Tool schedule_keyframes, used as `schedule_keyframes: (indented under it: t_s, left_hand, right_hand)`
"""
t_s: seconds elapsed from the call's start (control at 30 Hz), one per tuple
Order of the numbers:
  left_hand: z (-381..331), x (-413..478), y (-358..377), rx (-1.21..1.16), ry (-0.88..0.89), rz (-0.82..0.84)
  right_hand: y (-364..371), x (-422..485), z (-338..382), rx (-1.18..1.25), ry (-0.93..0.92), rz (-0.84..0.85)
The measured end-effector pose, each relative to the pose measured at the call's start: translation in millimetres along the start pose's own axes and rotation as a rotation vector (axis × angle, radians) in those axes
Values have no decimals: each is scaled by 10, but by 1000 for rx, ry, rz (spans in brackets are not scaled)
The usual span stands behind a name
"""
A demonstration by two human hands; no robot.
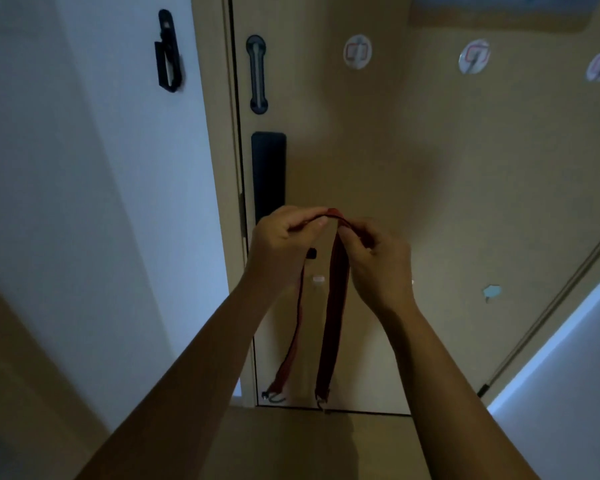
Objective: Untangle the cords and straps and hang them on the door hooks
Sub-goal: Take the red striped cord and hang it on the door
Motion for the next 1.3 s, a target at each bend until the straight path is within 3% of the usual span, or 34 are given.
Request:
schedule_keyframes:
  t_s: [0.27, 0.53, 0.83, 1.03, 1.3]
  left_hand:
    - [500, 984, 269, 32, 37, -38]
    - [692, 2168, 616, 66, 153, -135]
    - [613, 3100, 723, 185, 417, -148]
    - [710, 3413, 634, 350, 467, -161]
    - [880, 3446, 658, 253, 341, -194]
  right_hand:
    - [77, 1125, -138, -125, -82, -67]
    - [-35, 2381, 63, -62, -257, -169]
    - [-110, 3279, 316, -97, -500, -264]
    - [-3, 3586, 340, -25, -453, -207]
    - [91, 3649, 156, 34, -377, -201]
Point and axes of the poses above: each hand's wrist, its own x-axis towards the middle knuckle, its own y-axis out of the palm, z = x × y, the point moved 3 cm from there along x, towards the middle knuckle, and after that the axes turned 10 degrees about y, right-handed, at the moved point
